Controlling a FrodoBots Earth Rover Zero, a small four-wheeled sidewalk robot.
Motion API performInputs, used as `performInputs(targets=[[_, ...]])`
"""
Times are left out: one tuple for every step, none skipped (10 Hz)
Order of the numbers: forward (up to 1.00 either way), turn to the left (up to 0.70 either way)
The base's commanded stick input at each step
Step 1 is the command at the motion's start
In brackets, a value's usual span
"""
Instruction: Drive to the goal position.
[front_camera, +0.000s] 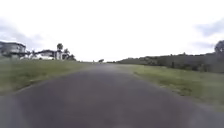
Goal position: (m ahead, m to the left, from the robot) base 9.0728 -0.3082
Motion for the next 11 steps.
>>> performInputs(targets=[[0.70, 0.00], [0.70, 0.00], [0.70, 0.10], [0.70, 0.29], [0.70, 0.16], [0.70, 0.11], [0.70, 0.07], [0.70, 0.02], [0.70, 0.00], [0.70, 0.00], [0.70, 0.00]])
